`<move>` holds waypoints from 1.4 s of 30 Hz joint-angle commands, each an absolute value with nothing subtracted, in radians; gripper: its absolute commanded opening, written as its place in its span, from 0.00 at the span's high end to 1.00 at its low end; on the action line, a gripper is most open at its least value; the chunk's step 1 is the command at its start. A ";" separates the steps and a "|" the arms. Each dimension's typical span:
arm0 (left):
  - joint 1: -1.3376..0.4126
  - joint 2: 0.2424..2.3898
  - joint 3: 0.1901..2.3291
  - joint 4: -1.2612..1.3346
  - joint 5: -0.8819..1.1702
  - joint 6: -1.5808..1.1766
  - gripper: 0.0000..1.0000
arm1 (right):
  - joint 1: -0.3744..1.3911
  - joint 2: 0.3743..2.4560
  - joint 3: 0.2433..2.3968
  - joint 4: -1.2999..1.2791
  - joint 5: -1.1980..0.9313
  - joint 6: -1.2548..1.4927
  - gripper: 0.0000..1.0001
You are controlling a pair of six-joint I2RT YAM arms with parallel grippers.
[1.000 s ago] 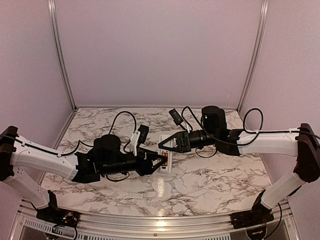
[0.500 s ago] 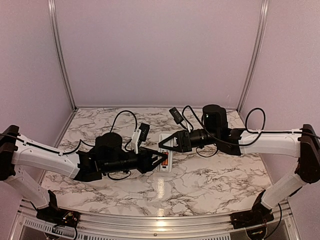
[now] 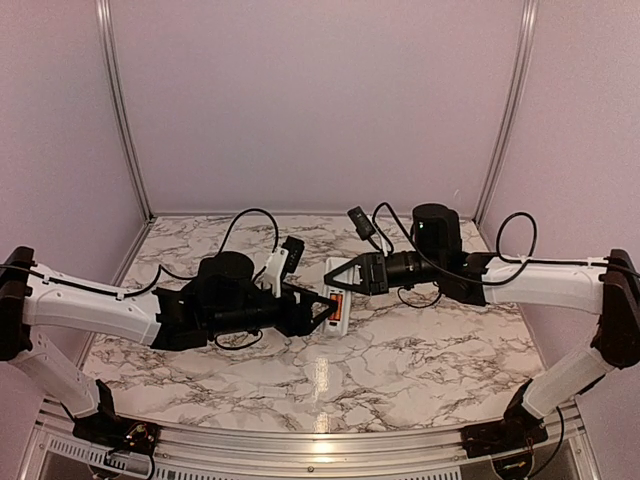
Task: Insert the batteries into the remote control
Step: Adjust the battery in the battery compartment, then pass from the right arm to the left
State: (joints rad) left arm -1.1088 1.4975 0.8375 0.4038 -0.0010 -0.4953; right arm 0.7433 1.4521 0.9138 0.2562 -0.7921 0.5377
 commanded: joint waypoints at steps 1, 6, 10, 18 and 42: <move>-1.067 1.444 0.863 0.269 -0.003 -0.405 0.33 | 0.662 1.418 0.921 0.254 -0.805 0.559 1.00; -1.052 1.382 0.877 0.035 -0.003 -0.331 0.29 | 0.601 1.404 0.892 0.193 -0.798 0.516 1.00; -1.052 1.339 0.873 -0.164 0.021 -0.285 0.29 | 0.582 1.403 0.863 0.178 -0.799 0.502 1.00; -1.074 1.331 0.859 -0.274 -0.034 -0.307 0.39 | 0.580 1.433 0.816 0.195 -0.787 0.534 1.00; -1.253 1.811 1.226 -0.058 -0.337 -0.580 0.16 | 0.694 1.520 0.753 0.377 -0.643 0.762 0.99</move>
